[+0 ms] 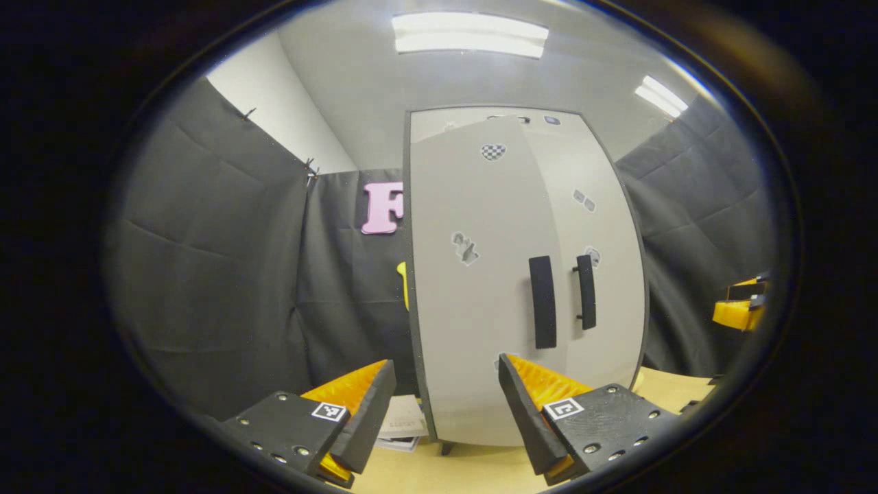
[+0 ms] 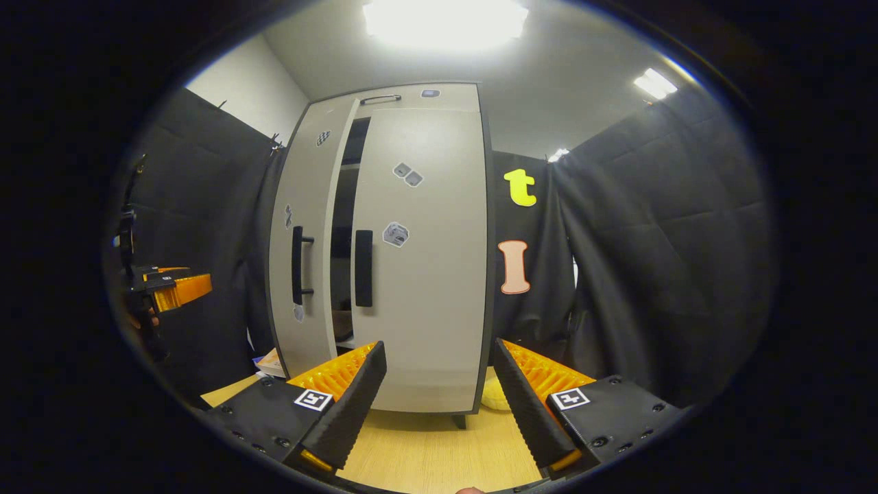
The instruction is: Grab one shoe with the right hand and put it into the shoe cabinet, grab the other shoe with the left hand and put it into the shoe cabinet; then close the right door with the right hand and the left door with the left hand.
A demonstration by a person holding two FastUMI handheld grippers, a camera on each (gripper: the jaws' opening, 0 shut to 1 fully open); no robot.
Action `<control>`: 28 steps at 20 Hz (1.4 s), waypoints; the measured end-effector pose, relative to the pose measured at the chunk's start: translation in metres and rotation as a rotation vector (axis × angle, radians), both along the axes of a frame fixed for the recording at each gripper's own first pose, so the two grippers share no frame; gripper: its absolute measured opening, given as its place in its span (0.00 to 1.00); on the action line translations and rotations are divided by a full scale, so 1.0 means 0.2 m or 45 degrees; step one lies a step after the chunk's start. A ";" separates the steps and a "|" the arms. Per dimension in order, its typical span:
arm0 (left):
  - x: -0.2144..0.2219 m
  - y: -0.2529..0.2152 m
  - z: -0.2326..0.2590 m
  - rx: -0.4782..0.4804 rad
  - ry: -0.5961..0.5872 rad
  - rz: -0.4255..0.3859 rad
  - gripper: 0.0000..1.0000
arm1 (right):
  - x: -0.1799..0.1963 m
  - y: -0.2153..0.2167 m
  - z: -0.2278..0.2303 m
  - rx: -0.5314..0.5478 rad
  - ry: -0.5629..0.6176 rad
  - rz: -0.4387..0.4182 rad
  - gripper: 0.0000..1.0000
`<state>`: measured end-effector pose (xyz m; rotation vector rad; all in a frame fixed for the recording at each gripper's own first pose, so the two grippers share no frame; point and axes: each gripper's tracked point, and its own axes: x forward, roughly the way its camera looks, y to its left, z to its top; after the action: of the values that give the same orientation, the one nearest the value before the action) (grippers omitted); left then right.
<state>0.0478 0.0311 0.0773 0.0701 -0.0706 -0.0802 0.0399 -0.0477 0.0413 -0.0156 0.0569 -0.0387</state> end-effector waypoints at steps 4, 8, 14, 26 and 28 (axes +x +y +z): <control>-0.14 0.12 -0.02 -0.017 0.010 0.035 0.88 | -0.05 0.02 0.00 -0.017 -0.002 0.007 0.99; -0.24 0.20 -0.08 0.001 0.043 0.044 0.88 | -0.11 0.03 0.00 -0.028 -0.017 0.004 0.99; -0.33 0.26 -0.17 0.018 0.075 0.050 0.88 | -0.16 0.00 -0.01 -0.005 -0.042 -0.019 0.99; -0.37 0.32 -0.16 -0.005 0.081 0.077 0.88 | -0.17 -0.07 0.06 0.027 -0.099 -0.060 0.99; -0.37 0.32 -0.17 -0.004 0.082 0.079 0.88 | -0.16 -0.07 0.06 0.023 -0.102 -0.062 0.96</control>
<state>-0.0260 0.0953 0.0442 0.0663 -0.0041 -0.0202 0.0075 -0.0614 0.0538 0.0053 -0.0224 -0.0873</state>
